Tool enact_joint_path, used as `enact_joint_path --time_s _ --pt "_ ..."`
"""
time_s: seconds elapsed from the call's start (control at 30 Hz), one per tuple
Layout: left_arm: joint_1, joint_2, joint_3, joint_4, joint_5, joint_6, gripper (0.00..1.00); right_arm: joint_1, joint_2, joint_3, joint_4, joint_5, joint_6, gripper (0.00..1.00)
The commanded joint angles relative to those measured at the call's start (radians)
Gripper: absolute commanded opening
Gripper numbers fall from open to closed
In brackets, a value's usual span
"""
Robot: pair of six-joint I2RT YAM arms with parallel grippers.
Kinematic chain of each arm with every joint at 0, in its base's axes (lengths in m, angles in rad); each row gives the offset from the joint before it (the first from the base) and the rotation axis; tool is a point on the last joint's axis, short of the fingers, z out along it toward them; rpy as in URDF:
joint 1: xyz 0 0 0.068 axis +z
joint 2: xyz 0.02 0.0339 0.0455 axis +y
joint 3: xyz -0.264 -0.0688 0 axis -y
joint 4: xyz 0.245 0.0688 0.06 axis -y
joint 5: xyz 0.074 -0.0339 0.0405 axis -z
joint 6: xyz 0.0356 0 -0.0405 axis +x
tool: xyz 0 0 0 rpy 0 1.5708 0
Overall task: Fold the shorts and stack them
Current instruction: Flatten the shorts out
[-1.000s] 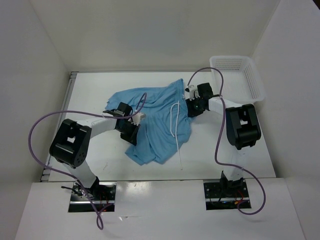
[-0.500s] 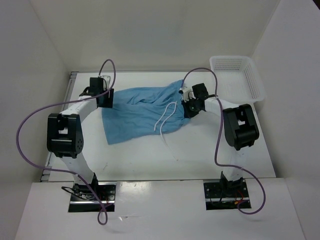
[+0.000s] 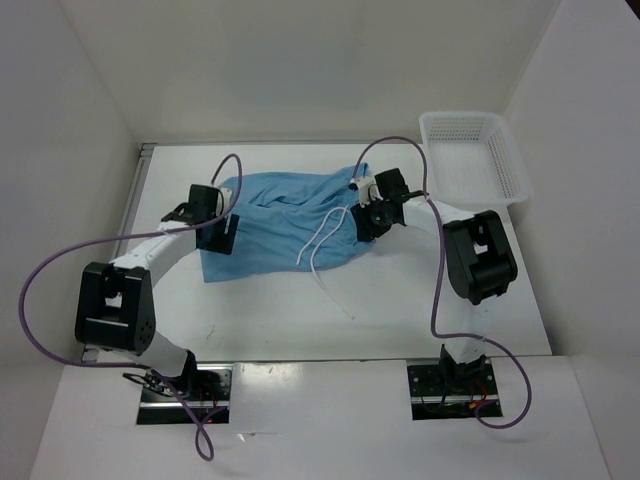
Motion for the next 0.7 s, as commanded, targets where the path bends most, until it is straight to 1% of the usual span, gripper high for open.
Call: enact_joint_path --time_s 0.0,0.03,0.07,0.1,0.13,0.17,0.2,0.23,0.3,0.33,0.37,0.43,0.47,0.5,0.57,0.6,0.67 --pt "0.007 -0.071 -0.109 -0.072 -0.002 0.003 0.84 -0.004 -0.088 -0.011 -0.031 0.024 -0.088 0.49" --pt "0.007 -0.071 -0.134 -0.072 -0.022 0.003 0.88 0.005 -0.105 -0.011 -0.046 0.024 -0.189 0.54" --pt "0.007 -0.071 -0.155 -0.060 -0.039 0.003 0.92 0.005 -0.116 -0.011 -0.060 0.033 -0.238 0.59" --pt "0.007 -0.071 -0.171 -0.049 -0.049 0.003 0.92 0.005 -0.125 -0.011 -0.070 0.053 -0.280 0.60" --pt "0.007 -0.071 -0.180 -0.049 -0.049 0.003 0.92 0.005 -0.134 -0.011 -0.071 0.100 -0.362 0.62" --pt "0.007 -0.071 -0.180 -0.064 -0.034 0.003 0.92 0.005 -0.148 -0.011 -0.096 0.118 -0.409 0.65" --pt "0.007 -0.071 -0.180 -0.077 -0.020 0.003 0.92 0.005 -0.148 0.000 -0.113 0.131 -0.458 0.67" --pt "0.007 -0.071 -0.166 -0.104 -0.007 0.003 0.92 0.005 -0.162 0.000 -0.135 0.141 -0.554 0.69" --pt "0.007 -0.071 -0.154 -0.134 0.032 0.003 0.92 0.014 -0.174 0.009 -0.210 0.141 -0.637 0.69" --pt "0.007 -0.071 -0.154 -0.134 0.032 0.003 0.92 0.029 -0.188 -0.003 -0.228 0.141 -0.712 0.69" --pt "0.007 -0.071 -0.187 -0.134 0.032 0.003 0.92 0.061 -0.199 -0.017 -0.229 0.157 -0.742 0.70" --pt "0.007 -0.059 -0.218 -0.094 0.012 0.003 0.88 0.117 -0.199 -0.066 -0.210 0.196 -0.794 0.72" --pt "0.007 -0.048 -0.229 -0.094 0.012 0.003 0.84 0.128 -0.199 -0.078 -0.200 0.208 -0.805 0.72" --pt "0.007 -0.048 -0.229 -0.082 0.012 0.003 0.71 0.137 -0.199 -0.089 -0.175 0.208 -0.814 0.72" --pt "0.007 -0.039 -0.229 -0.081 0.012 0.003 0.57 0.146 -0.186 -0.100 -0.146 0.219 -0.825 0.72" --pt "0.007 -0.030 -0.229 -0.081 0.023 0.003 0.46 0.146 -0.171 -0.100 -0.118 0.219 -0.825 0.72" --pt "0.007 -0.030 -0.229 -0.081 0.023 0.003 0.36 0.146 -0.139 -0.100 -0.109 0.233 -0.834 0.72"
